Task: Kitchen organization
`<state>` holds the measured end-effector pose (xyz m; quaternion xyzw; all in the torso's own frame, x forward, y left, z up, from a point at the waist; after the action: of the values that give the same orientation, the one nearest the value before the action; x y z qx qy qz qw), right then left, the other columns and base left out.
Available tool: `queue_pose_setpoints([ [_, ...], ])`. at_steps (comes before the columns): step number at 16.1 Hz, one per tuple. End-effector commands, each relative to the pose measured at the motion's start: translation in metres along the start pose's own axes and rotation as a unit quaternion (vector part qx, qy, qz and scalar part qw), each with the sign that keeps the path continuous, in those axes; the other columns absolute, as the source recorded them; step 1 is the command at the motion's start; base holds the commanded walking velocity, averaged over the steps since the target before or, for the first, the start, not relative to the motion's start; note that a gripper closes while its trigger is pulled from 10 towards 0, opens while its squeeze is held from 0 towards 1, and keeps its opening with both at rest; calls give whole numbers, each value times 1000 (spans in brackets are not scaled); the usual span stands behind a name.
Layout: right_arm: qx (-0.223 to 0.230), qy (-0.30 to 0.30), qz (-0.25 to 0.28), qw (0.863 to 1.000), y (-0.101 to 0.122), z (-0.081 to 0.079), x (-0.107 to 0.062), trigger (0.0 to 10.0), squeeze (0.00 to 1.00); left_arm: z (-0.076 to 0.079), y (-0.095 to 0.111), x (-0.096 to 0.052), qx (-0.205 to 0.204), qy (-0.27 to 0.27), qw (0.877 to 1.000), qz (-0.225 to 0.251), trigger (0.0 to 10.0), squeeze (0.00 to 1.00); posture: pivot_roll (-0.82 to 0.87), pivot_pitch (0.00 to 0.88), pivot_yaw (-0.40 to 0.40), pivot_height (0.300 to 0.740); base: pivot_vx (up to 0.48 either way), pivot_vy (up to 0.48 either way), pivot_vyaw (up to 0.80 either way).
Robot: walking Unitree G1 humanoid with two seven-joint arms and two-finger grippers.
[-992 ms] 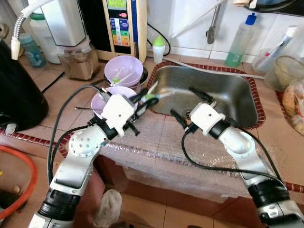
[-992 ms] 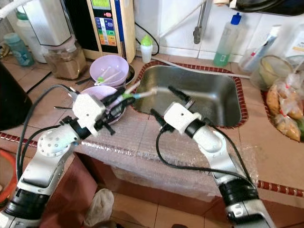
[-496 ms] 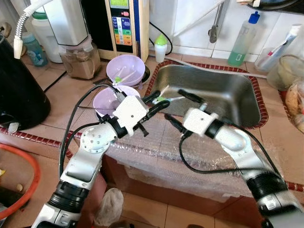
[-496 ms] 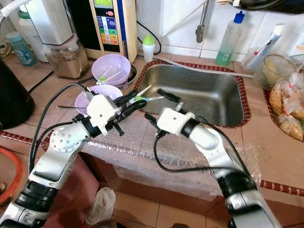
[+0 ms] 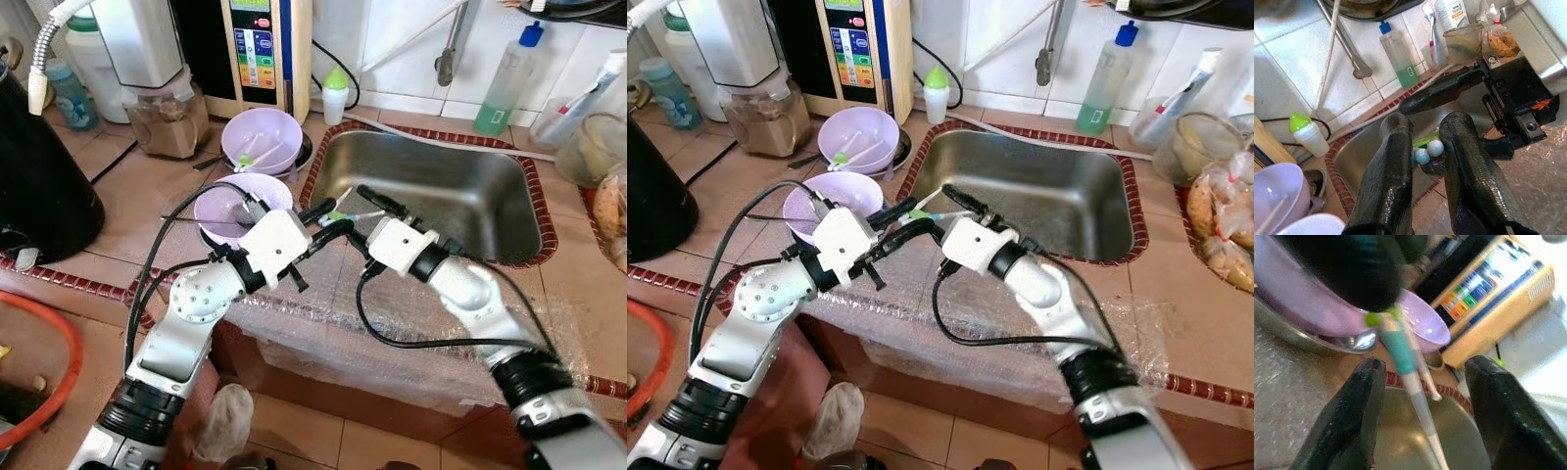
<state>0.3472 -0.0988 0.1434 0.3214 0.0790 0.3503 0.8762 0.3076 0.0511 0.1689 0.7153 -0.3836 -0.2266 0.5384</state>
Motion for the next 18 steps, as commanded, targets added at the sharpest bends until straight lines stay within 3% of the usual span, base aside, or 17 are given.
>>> queue_pose_setpoints([
  [1, 11, -32, -8, 999, 0, 8, -3, 0, 0, 1, -3, 1, 4, 2, 1000, -6, 10000, 0, -16, 14, 13, 740, 0, 0, 0],
  [6, 21, -63, -41, 997, -13, 9, -19, 0, 0, -2, -6, 4, 12, -3, 1000, -8, 10000, 0, -35, 9, 22, 740, 0, 0, 0],
  [12, -51, -17, -13, 998, -6, 10, -12, 157, 0, 0, -10, 6, 23, -21, 999, -17, 10000, 0, -42, 6, 29, 740, 0, 0, 0],
  [13, -47, -2, 0, 999, -2, 7, -11, 7843, 0, 0, -11, 6, 24, -21, 999, -17, 10000, 0, -40, 5, 26, 740, 0, 0, 0],
  [14, -55, 7, 8, 998, 0, 6, -10, 10000, 0, 0, -11, 6, 25, -21, 999, -18, 10000, 0, -36, 6, 22, 740, 0, 0, 0],
  [15, -36, 13, 16, 999, 2, 6, -11, 10000, 0, 0, -12, 6, 27, -21, 999, -20, 10000, 0, -34, 7, 20, 740, 0, 0, 0],
  [16, -36, -1, 13, 999, 0, 13, -12, 10000, 1000, 0, -14, 4, 31, -20, 999, -23, 10000, 0, -32, 6, 17, 740, 0, 0, 0],
  [18, -26, 16, 24, 999, 1, 11, -14, 10000, 1000, -2, -15, 3, 35, -15, 999, -27, 10000, 0, -30, 7, 16, 740, 0, 0, 0],
])
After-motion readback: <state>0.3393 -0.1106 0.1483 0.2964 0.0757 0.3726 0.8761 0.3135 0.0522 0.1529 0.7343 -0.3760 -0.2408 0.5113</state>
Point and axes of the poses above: a point about 5 cm out from each wrist's last joint towards the gripper, its own x axis pointing out of the wrist towards the gripper, its own y axis along the axis of the wrist's last joint, z = x × y, the point moved 4 cm from there along x, pointing out of the wrist towards the gripper, and after that the axes turned 8 degrees about -x, right-handed, at the moved point
